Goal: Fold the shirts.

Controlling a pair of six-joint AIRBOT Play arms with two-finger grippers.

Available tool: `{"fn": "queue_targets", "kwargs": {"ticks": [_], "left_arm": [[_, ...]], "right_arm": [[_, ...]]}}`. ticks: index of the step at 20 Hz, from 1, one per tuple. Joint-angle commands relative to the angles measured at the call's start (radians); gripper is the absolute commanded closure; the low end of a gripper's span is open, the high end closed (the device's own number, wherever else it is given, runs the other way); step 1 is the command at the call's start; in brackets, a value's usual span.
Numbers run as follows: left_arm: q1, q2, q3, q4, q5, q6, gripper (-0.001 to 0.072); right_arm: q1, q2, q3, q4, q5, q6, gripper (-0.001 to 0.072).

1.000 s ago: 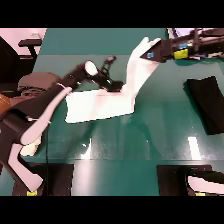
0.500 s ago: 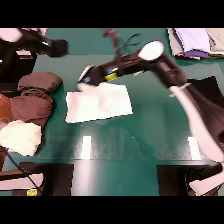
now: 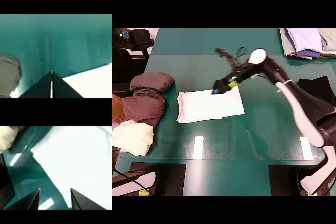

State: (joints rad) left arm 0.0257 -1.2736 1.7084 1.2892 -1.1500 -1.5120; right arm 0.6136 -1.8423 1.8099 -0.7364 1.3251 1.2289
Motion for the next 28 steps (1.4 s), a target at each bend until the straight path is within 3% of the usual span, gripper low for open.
{"fn": "queue_targets", "kwargs": {"ticks": [1, 4, 5, 6, 16, 18, 20, 21, 25, 28], "left_arm": [[0.004, 0.005, 0.0, 0.001, -0.01, 0.002, 0.0683], [0.004, 0.002, 0.0, -0.007, -0.008, 0.002, 0.0684], [0.004, 0.002, 0.0, -0.007, -0.008, 0.003, 0.0683], [0.004, 0.002, 0.0, -0.007, -0.009, 0.01, 0.0683], [0.004, 0.002, 0.0, -0.012, -0.01, 0.028, 0.0684], [0.004, 0.002, 0.0, -0.032, -0.011, 0.028, 0.0683], [-0.002, 0.002, 0.0, -0.056, -0.01, 0.028, 0.0684], [-0.014, 0.002, 0.0, -0.054, -0.01, 0.028, 0.0684], [-0.109, 0.002, 0.0, -0.055, -0.007, 0.028, 0.0684], [-0.179, 0.002, 0.0, -0.055, -0.001, 0.028, 0.0684]], "right_arm": [[-0.184, 0.092, -0.23, -0.133, 0.029, 0.061, 0.0281], [-0.319, 0.134, -0.397, -0.085, -0.025, 0.073, 0.0266], [-0.345, 0.132, -0.436, -0.046, -0.047, 0.072, 0.0155], [-0.359, 0.129, -0.469, -0.011, -0.077, 0.072, 0.0109], [-0.16, -0.027, -0.452, 0.187, -0.261, 0.071, 0.0121], [-0.118, -0.06, -0.383, 0.185, -0.258, 0.071, 0.03], [-0.093, -0.087, -0.306, 0.182, -0.252, 0.071, 0.0639], [-0.089, -0.089, -0.277, 0.171, -0.253, 0.071, 0.0694], [-0.163, -0.013, -0.196, -0.021, -0.22, 0.137, 0.0694], [-0.329, 0.109, -0.193, -0.138, -0.198, 0.188, 0.0694]]}}
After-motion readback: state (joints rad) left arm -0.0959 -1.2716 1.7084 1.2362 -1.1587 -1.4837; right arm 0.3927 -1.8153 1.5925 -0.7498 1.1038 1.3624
